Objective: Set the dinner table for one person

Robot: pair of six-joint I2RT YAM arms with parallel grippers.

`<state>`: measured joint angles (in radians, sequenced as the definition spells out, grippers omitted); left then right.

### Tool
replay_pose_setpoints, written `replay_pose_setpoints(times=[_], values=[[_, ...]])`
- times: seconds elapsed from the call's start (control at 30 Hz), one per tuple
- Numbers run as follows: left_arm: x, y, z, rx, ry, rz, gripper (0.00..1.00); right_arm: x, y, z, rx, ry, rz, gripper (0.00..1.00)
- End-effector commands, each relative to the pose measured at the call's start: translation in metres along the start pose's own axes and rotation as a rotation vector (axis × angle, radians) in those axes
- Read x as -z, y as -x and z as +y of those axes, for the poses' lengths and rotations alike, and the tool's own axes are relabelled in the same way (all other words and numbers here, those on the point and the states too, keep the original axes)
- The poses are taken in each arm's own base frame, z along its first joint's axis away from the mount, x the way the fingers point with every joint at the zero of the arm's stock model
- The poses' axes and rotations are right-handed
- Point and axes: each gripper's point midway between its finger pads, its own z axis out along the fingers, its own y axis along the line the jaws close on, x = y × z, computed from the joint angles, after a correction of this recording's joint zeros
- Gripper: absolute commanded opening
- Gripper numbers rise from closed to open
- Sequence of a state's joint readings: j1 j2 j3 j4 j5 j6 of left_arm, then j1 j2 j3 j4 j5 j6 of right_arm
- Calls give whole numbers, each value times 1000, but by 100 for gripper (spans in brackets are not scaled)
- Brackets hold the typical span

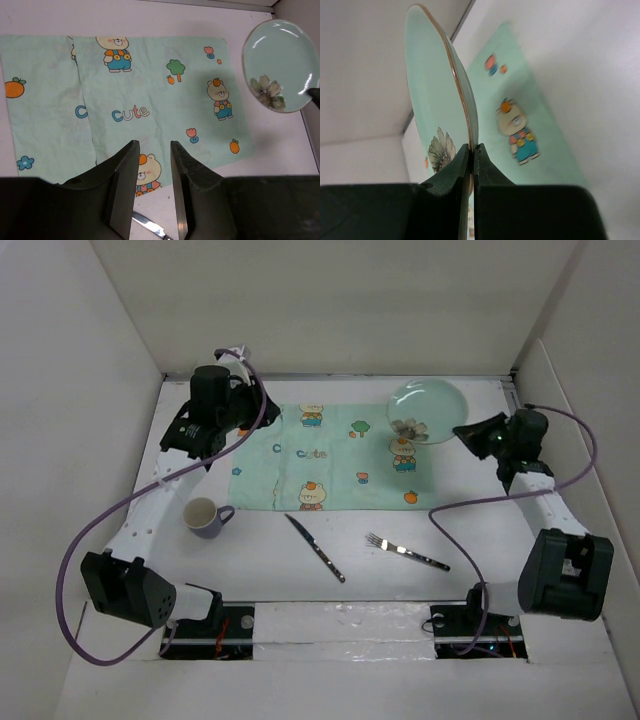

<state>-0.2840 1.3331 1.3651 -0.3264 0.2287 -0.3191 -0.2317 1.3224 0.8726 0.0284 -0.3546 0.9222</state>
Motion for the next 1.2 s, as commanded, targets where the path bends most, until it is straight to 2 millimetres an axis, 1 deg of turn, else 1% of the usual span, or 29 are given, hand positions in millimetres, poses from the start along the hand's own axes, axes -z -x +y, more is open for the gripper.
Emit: replay_pose_setpoints(times=[0.0, 0.03, 0.07, 0.1, 0.13, 0.17, 0.2, 0.23, 0.27, 0.3, 0.33, 0.37, 0.4, 0.43, 0.5, 0.53, 0.6, 0.63, 0.7, 0.73, 0.77, 0.9, 1.03, 1.1, 1.13, 1.17], values=[[11, 25, -13, -9, -36, -60, 28, -8, -41, 92, 69, 304, 148, 0], [14, 27, -16, -8, -48, -60, 29, -18, -63, 111, 88, 334, 201, 0], [14, 27, -16, -8, -48, -60, 29, -17, -76, 116, 97, 346, 225, 0], [15, 27, -19, -11, -62, -59, 30, -30, -91, 114, 90, 333, 264, 0], [20, 28, -21, -17, -68, -71, 31, -34, -96, 127, 94, 360, 278, 0], [23, 28, -22, -20, -74, -72, 32, -36, -115, 138, 102, 384, 318, 0], [25, 29, -22, -21, -72, -80, 32, -49, -127, 134, 99, 367, 344, 0], [30, 27, -22, -23, -73, -84, 32, -55, -134, 137, 104, 365, 358, 0], [32, 25, -22, -23, -73, -83, 32, -57, -145, 151, 113, 387, 379, 0], [36, 26, -23, -26, -76, -91, 33, -70, -157, 144, 111, 367, 407, 0], [35, 20, -21, -25, -72, -80, 33, -74, -164, 145, 109, 366, 423, 0], [36, 18, -20, -28, -70, -77, 33, -78, -167, 150, 111, 374, 425, 0], [39, 17, -19, -28, -62, -77, 33, -80, -177, 153, 111, 379, 441, 0], [39, 13, -17, -28, -57, -70, 33, -89, -183, 145, 104, 363, 458, 0], [41, 10, -15, -30, -51, -66, 33, -92, -194, 150, 106, 370, 480, 0], [41, 8, -14, -31, -50, -63, 33, -94, -201, 148, 107, 363, 491, 0], [41, 6, -12, -32, -42, -60, 33, -101, -205, 139, 101, 338, 497, 0], [41, 5, -12, -32, -42, -56, 33, -100, -212, 137, 105, 335, 509, 0], [40, 3, -11, -32, -39, -53, 33, -106, -218, 124, 93, 305, 520, 0], [40, 3, -11, -32, -40, -52, 33, -108, -227, 115, 79, 298, 554, 0], [40, 3, -11, -32, -40, -52, 33, -108, -227, 115, 79, 298, 554, 0], [37, 2, -10, -31, -38, -47, 33, -118, -236, 89, 81, 230, 562, 0], [39, 4, -10, -28, -35, -59, 33, -118, -242, 71, 100, 181, 582, 1], [40, 6, -9, -26, -29, -68, 34, -116, -247, 62, 125, 142, 590, 9], [41, 8, -9, -27, -27, -72, 34, -115, -247, 59, 131, 131, 588, 18], [42, 10, -10, -27, -27, -77, 34, -113, -248, 58, 144, 130, 593, 23]])
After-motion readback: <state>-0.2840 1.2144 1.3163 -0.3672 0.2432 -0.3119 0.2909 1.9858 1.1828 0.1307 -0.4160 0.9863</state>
